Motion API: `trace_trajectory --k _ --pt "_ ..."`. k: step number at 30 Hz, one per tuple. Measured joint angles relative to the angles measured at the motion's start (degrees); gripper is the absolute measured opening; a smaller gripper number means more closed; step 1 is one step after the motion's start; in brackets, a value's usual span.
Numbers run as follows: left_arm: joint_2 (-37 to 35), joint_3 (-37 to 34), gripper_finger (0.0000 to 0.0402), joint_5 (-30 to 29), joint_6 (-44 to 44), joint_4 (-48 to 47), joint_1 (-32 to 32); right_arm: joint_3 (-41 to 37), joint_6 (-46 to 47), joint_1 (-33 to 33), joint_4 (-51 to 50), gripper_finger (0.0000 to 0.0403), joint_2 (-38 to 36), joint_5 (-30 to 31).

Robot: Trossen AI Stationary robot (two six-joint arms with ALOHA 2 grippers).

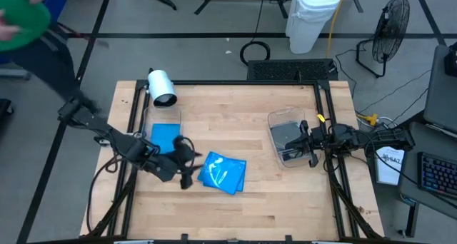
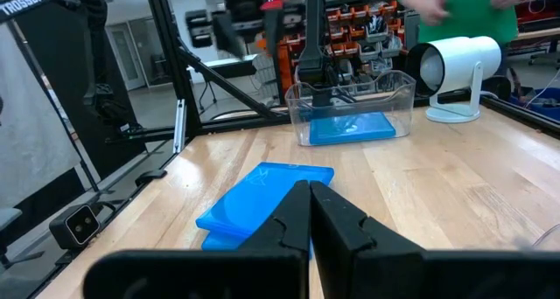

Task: Pick & place jewel cases by type
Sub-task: Put the blue CD case into the left transparent bin

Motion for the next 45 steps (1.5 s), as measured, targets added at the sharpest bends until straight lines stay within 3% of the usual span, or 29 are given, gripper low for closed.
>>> trace_trajectory --k 3,7,11,16,21,26,31,38,45 --pt "0.2 -3.35 0.0187 5.46 6.51 8.22 -0.22 -0.02 0.0 0.0 0.02 0.0 0.02 0.02" --pt "5.21 -5.09 0.0187 7.34 13.38 13.28 -1.51 0.0 -0.02 0.0 0.02 0.0 0.02 0.0" --pt "15.63 0.96 0.0186 7.44 19.09 13.15 -3.6 -0.01 0.0 0.01 0.02 0.0 0.02 0.01" --pt "28.52 19.33 0.0186 1.58 23.77 -6.18 -6.68 0.0 -0.01 0.01 0.02 0.0 0.02 0.0" --pt "40.08 35.37 0.0186 -6.4 16.71 -33.29 -8.63 -0.02 -0.01 0.0 0.04 0.0 0.02 0.01" --pt "49.49 42.25 0.0186 -2.13 7.99 -51.1 -10.18 0.0 0.0 0.02 0.04 0.0 0.02 0.02" --pt "55.47 43.08 0.0186 1.9 5.19 -54.32 -12.88 0.0 0.0 0.0 0.04 0.0 0.02 0.02" --pt "58.29 42.95 0.0186 -8.75 1.98 -57.28 -14.98 0.0 -0.01 0.01 0.04 0.0 0.02 0.01" --pt "58.86 41.96 0.0186 -8.29 0.45 -56.32 -14.95 -0.02 0.0 0.0 0.04 0.0 0.02 0.02"
